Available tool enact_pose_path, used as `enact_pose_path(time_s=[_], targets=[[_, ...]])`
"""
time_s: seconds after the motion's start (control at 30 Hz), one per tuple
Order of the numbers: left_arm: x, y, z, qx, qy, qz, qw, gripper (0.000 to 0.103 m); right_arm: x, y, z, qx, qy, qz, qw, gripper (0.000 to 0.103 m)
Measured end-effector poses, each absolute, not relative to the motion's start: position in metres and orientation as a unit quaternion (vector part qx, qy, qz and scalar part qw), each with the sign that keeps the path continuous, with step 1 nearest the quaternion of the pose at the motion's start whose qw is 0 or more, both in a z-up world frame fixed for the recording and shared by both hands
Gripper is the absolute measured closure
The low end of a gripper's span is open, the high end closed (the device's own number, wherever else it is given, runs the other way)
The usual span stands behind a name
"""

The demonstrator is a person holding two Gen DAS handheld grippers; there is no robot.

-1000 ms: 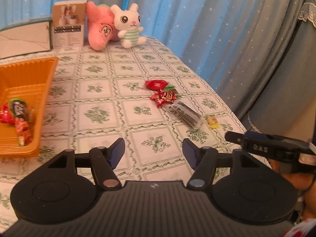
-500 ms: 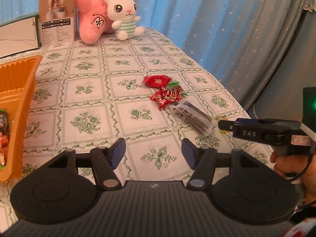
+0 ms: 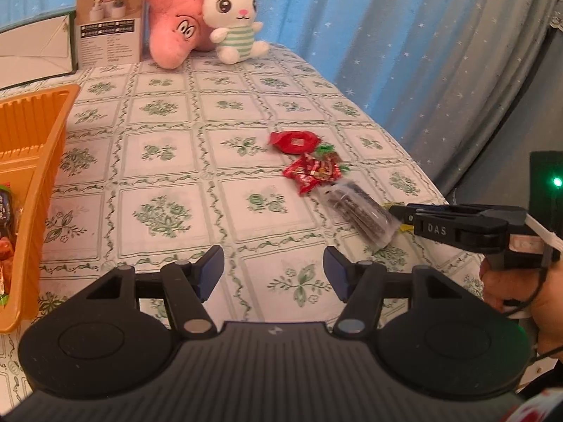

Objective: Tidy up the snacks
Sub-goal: 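Grasp the yellow packet with the right tool while the left tool grasps the clear stick bag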

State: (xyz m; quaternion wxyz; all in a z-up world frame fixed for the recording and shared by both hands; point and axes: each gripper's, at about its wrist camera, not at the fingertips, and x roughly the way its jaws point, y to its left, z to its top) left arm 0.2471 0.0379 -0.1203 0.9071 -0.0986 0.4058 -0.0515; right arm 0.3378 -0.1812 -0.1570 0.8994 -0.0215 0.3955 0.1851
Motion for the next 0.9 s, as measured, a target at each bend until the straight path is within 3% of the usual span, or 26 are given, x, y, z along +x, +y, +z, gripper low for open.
enact_pose_path(time_s=[0.23, 0.57, 0.9], targets=[[0.254, 0.041, -0.124, -0.094, 0.409, -0.054, 0.906, 0.044, 0.307, -0.15, -0.154, -0.034, 0.393, 0.284, 0.874, 0.081], [0.289, 0.004, -0.135, -0.023, 0.394, -0.125, 0.91, 0.045, 0.314, -0.175, -0.157, -0.036, 0.391, 0.187, 0.9, 0.081], [0.313, -0.019, -0.152, 0.032, 0.381, -0.181, 0.906, 0.052, 0.313, -0.172, -0.159, -0.067, 0.389, 0.192, 0.898, 0.079]])
